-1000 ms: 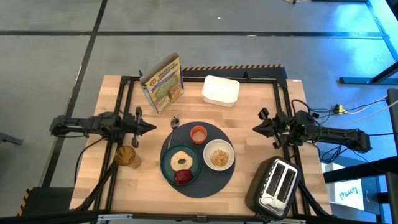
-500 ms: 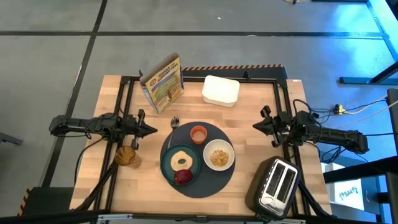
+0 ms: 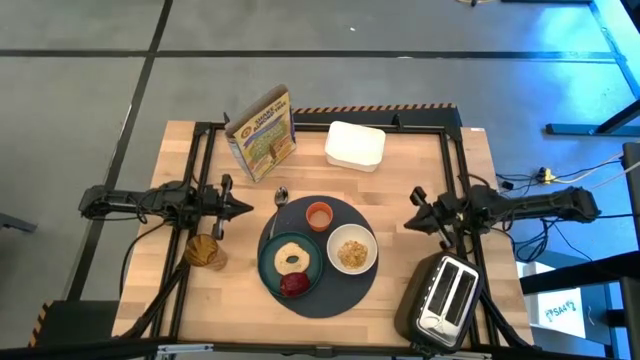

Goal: Arrange a breakfast setting
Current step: Return to Home Position

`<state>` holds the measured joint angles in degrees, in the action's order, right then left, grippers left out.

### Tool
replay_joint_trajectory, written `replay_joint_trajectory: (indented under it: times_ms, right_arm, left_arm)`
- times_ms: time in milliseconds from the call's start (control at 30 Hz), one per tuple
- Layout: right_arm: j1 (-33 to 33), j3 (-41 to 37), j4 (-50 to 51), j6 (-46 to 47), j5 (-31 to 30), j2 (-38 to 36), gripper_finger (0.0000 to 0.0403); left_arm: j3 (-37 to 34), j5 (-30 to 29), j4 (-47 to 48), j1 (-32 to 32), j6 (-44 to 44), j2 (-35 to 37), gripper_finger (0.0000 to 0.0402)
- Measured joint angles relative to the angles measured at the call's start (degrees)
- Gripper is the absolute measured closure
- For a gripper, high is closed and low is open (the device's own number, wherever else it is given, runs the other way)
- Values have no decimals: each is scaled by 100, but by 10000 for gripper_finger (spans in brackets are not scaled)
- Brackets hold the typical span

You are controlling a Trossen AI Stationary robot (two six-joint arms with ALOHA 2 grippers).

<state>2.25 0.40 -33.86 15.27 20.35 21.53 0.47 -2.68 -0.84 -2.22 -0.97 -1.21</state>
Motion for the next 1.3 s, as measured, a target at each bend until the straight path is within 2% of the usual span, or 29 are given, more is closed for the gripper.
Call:
replay_joint_trajectory:
  times_ms: [267,467,633,1000,1300]
  right_arm:
    - [-10,0,599,-312,287,-829,403]
    - [0,0,1145,-615,368,-1604,403]
    - [0,0,1870,-683,155,-2158,403]
    - [0,0,2215,-696,-448,-2131,403]
    - [0,0,2211,-684,-478,-2130,403]
  left_arm:
    - [12,34,-1,7,-142,103,401]
    - [116,910,-9,2,-94,105,401]
    - [116,983,42,-6,147,105,401]
    - [127,934,226,-6,109,82,401]
    - [127,536,243,-6,134,79,401]
